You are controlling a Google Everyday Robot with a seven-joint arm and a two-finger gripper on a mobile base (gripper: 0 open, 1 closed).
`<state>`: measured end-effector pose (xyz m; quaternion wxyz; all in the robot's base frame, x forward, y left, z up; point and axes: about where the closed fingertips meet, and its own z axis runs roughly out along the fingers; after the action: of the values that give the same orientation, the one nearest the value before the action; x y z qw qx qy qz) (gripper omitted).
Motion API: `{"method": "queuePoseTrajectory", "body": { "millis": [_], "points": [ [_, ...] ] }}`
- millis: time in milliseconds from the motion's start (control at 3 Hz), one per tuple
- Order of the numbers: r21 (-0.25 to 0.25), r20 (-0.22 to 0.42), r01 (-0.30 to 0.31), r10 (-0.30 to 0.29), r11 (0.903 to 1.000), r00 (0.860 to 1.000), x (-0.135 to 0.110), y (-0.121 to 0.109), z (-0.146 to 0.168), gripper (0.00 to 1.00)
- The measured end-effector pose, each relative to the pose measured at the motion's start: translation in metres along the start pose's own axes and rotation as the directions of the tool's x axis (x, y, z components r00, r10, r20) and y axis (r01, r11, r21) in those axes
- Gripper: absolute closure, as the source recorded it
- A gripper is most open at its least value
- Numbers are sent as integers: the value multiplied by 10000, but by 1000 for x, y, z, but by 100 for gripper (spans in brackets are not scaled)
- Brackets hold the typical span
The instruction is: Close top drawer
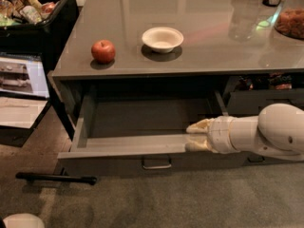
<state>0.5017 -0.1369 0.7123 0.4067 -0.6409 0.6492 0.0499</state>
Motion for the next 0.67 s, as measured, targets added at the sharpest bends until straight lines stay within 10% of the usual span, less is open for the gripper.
{"method": "queuePoseTrajectory", "body": {
  "millis": [667],
  "points": [
    [-64, 818, 18, -12, 10000, 9967, -40, -29, 42, 100]
  ]
}}
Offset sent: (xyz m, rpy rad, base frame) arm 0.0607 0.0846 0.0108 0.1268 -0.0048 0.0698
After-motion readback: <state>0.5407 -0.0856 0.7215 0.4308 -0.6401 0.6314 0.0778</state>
